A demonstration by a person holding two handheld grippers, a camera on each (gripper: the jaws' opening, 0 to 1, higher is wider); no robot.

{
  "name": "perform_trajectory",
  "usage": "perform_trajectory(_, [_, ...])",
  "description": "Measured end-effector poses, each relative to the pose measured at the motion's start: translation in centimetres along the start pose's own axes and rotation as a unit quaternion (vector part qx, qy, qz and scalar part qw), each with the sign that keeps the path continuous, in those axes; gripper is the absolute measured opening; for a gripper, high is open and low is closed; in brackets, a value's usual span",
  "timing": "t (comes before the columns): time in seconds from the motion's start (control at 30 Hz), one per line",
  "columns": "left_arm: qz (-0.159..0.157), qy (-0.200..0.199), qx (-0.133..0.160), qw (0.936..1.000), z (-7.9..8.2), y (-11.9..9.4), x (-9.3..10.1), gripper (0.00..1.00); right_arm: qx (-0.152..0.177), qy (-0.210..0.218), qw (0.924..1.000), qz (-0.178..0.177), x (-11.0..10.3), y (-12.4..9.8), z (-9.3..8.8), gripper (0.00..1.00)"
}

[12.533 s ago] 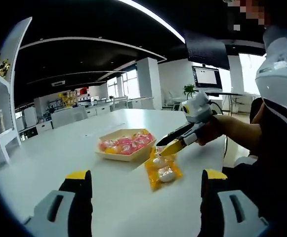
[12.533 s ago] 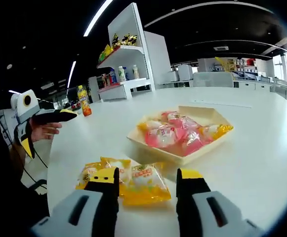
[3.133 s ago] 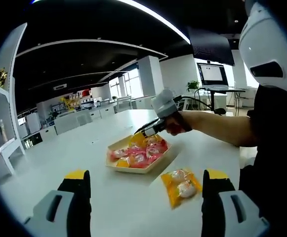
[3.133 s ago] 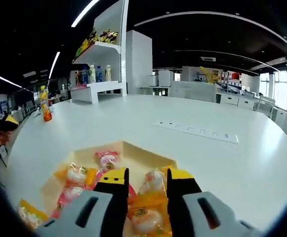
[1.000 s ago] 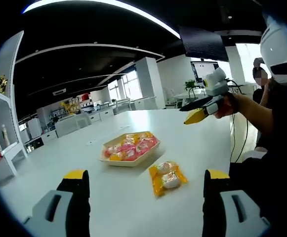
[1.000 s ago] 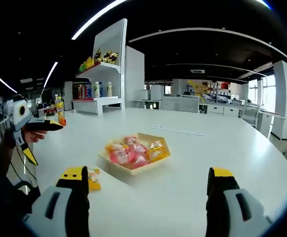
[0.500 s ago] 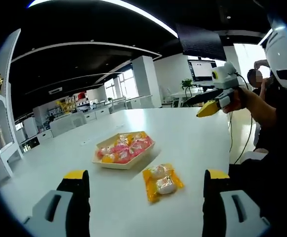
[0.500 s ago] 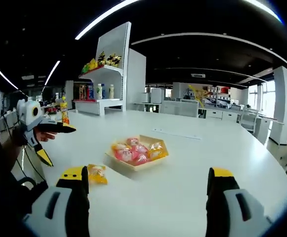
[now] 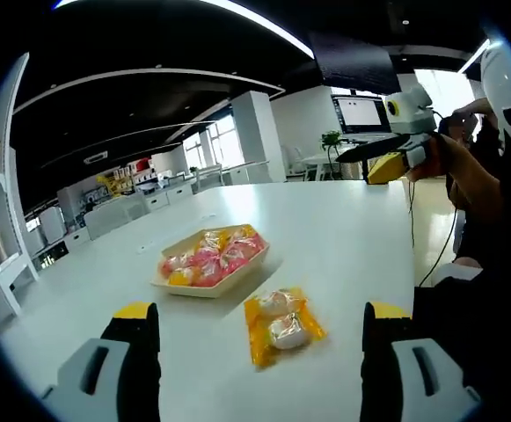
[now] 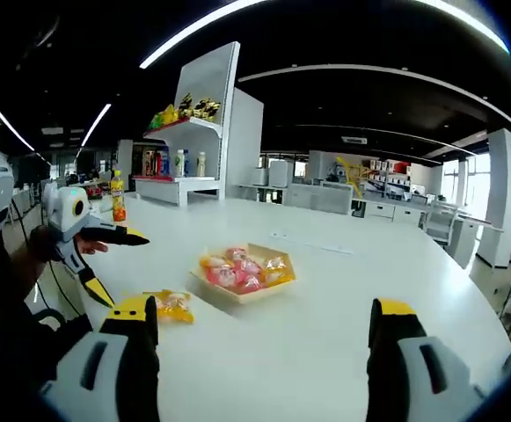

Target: Pick up the marshmallows scattered on the table and place them into the bowl on the table

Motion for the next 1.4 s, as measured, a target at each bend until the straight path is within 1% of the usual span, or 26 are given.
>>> perform_trajectory(0.1, [0.002, -0.003, -0.014, 0.9999, -0.9, 0.6, 0.2, 0.95, 0.0, -0.003, 1.0, -0.003, 0.1, -0.2, 0.0, 0.97])
perform_trajectory(0.2, [0.007, -0.005, -0.021, 0.9997, -1.7, 1.1, 0.2, 0.95, -0.005, -0.005, 1.0, -0.004, 0.3, -0.3, -0.2, 0.97])
perform_trajectory(0.27, [0.018, -0.011, -0.021, 0.9996, -2.0, 1.3, 0.0, 0.95, -0.007, -0.008, 0.9999, -0.005, 0.4, -0.3, -0.3, 0.97])
perform_trajectory(0.4, [0.027, -0.026, -0.021, 0.9991, -2.4, 1.5, 0.2, 0.94, -0.007, -0.01, 0.9999, -0.006, 0.4, -0.4, -0.1, 0.97])
perform_trajectory(0.5, [0.026, -0.037, -0.016, 0.9989, -2.5, 1.9, 0.6, 0.9, -0.005, -0.012, 0.9999, -0.006, 0.3, -0.4, 0.1, 0.97])
perform_trajectory(0.67, [0.033, -0.038, -0.015, 0.9986, -3.1, 2.6, 0.7, 0.89, -0.004, -0.014, 0.9999, -0.005, 0.2, -0.3, 0.2, 0.97])
perform_trajectory(0.73, [0.043, -0.036, -0.016, 0.9983, -3.4, 2.7, 0.4, 0.86, -0.005, -0.013, 0.9999, -0.007, 0.3, -0.3, 0.1, 0.97])
perform_trajectory(0.8, [0.051, -0.047, -0.016, 0.9975, -3.6, 2.8, 0.1, 0.79, -0.007, -0.016, 0.9998, -0.006, 0.3, -0.4, 0.1, 0.97])
perform_trajectory(0.87, [0.05, -0.077, -0.007, 0.9957, -3.6, 2.8, 0.2, 0.74, -0.005, -0.017, 0.9998, -0.003, 0.3, -0.6, 0.2, 0.97])
perform_trajectory(0.9, [0.048, -0.097, 0.0, 0.9941, -3.5, 2.9, 0.2, 0.72, -0.005, -0.017, 0.9999, -0.002, 0.3, -0.7, 0.2, 0.97])
perform_trajectory(0.97, [0.054, -0.126, 0.021, 0.9903, -3.1, 2.9, 0.0, 0.68, -0.005, -0.016, 0.9999, -0.003, 0.4, -0.7, 0.3, 0.97])
perform_trajectory(1.07, [0.059, -0.115, 0.016, 0.9915, -3.2, 3.0, -0.1, 0.61, -0.005, -0.019, 0.9998, -0.006, 0.6, -0.7, 0.3, 0.97])
perform_trajectory(1.13, [0.057, -0.109, 0.013, 0.9924, -3.4, 3.1, 0.1, 0.59, -0.002, -0.017, 0.9998, -0.004, 0.5, -0.6, 0.4, 0.97])
perform_trajectory(1.33, [0.048, -0.117, 0.01, 0.9919, -3.5, 3.3, 0.4, 0.56, -0.008, -0.018, 0.9998, 0.0, 0.2, -0.2, 0.0, 0.97])
perform_trajectory(1.4, [0.048, -0.128, 0.007, 0.9906, -3.7, 3.5, 0.6, 0.56, -0.008, -0.017, 0.9998, 0.0, 0.2, -0.2, 0.0, 0.97])
Point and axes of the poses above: the point that each gripper's makers call its tool centre point, and the gripper's own axes: y roughly forward along the fingers, x roughly to its right, z roughly out of its top, the point moved 5 cm from there along -y, roughly backward along the fingers, and after that the axes turned 7 degrees about x, right-handed, at the moved point
